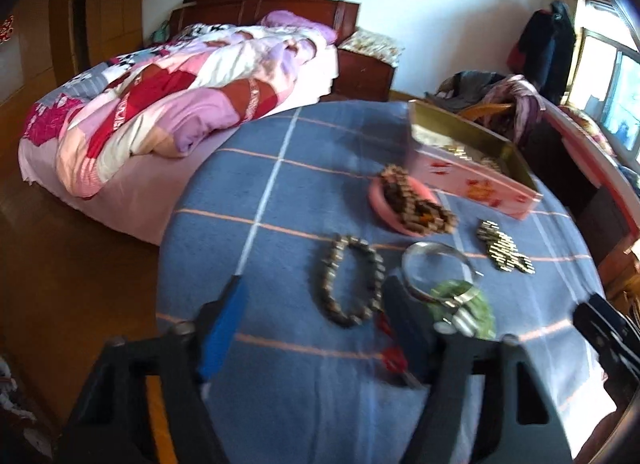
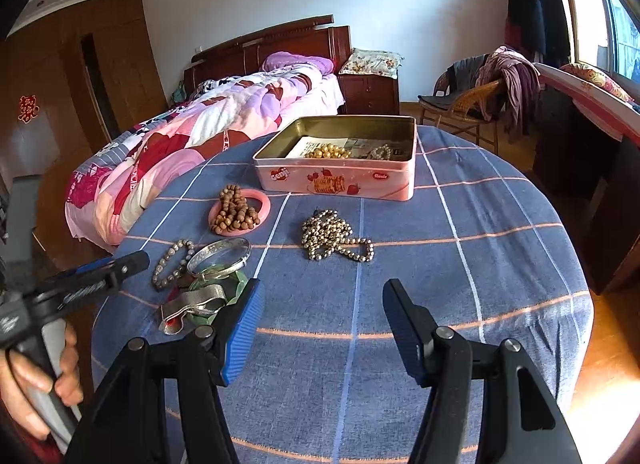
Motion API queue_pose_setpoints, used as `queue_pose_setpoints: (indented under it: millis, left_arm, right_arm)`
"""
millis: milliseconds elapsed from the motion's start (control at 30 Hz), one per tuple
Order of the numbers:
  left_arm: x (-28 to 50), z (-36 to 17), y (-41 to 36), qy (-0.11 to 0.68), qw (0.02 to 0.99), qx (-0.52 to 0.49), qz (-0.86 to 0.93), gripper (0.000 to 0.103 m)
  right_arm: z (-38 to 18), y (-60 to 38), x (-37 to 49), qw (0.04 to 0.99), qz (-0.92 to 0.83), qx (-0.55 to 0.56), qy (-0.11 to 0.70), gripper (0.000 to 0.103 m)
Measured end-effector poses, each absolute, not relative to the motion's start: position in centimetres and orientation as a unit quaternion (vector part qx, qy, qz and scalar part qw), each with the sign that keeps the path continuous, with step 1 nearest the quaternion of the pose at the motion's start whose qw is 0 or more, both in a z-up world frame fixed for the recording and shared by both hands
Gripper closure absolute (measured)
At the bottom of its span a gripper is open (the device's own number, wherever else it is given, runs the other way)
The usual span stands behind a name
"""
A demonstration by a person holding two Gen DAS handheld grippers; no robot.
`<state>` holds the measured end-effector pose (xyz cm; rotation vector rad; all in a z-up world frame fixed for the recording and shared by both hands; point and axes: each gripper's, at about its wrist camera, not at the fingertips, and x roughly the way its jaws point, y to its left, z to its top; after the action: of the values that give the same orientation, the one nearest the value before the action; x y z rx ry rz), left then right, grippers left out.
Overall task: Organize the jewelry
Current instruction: 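Grasp the dark bead bracelet with the left tool while the right tool grasps the bronze bead necklace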
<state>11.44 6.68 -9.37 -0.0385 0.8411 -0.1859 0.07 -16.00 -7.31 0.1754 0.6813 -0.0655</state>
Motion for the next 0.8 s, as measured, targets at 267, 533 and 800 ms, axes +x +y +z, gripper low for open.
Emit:
queue_pose_setpoints:
  millis: [267, 533, 800]
  left_arm:
    - [13.4, -11.1, 4.9, 0.437, 0.895, 0.021, -0.086, 0.052]
    - [13.6, -11.5, 3.2, 0.438, 0.889, 0.059, -0.119, 0.092]
    - [13.6, -10.6, 5.4, 0.417, 0.897, -0.017, -0.144, 0.093]
  right_arm:
    - [-7.7, -16.4, 0.5, 0.936, -0.036, 0.089, 0.339, 0.041]
    - [-8.2, -17.0, 1.2, 0.933, -0.037, 0.095, 0.344, 0.041]
    - [-8.6, -17.7, 1.9, 0.931, -0.04, 0.104, 0.348, 0.041]
